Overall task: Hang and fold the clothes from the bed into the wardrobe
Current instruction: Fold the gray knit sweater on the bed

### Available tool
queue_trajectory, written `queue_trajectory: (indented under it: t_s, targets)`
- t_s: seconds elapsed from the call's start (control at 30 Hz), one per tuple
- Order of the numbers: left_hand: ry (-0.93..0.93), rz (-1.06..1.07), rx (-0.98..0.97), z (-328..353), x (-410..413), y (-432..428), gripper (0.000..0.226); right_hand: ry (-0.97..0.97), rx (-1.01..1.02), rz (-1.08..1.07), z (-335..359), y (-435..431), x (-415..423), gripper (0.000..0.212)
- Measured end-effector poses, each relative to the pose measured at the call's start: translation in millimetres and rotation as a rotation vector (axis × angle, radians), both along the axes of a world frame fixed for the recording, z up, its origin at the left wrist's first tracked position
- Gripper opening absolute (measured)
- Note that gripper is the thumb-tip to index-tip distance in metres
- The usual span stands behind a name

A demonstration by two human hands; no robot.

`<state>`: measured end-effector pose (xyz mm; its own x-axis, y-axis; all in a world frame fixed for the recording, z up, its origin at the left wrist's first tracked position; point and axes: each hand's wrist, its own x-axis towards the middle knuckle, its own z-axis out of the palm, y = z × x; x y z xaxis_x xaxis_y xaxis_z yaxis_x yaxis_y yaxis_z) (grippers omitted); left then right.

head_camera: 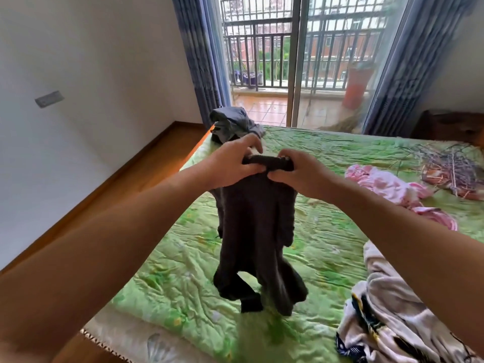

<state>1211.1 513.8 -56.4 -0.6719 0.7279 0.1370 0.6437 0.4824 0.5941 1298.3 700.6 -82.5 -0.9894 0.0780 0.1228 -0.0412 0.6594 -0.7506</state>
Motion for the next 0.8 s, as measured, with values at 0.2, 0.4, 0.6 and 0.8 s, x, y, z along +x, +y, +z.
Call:
queue_trajectory:
  t_s: [0.2,0.4,0.6,0.8]
  targets:
    - [-0.144,-0.075,-0.339,-70.7,-44.6,-66.3,0.021,0.124,-0.051,-0.156,3.9,-34.0,-21.5,0.013]
    - [-0.559,0.068,0.129,-139.6,-67.5,-96.9,0.019,0.19,0.24,-0.203,25.2,-49.4,-41.7,0.02]
    - [-0.571,0.242,0.376,-131.8,-97.2,-94.3,0.024,-0.342,0.993,-0.215,18.6,-38.5,-33.7,0.031]
    - [-0.347,-0.068,0.233,-48.0,-115.3,-86.9,0.022,-0.433,0.748,-0.372,3.5,-31.6,-34.0,0.022]
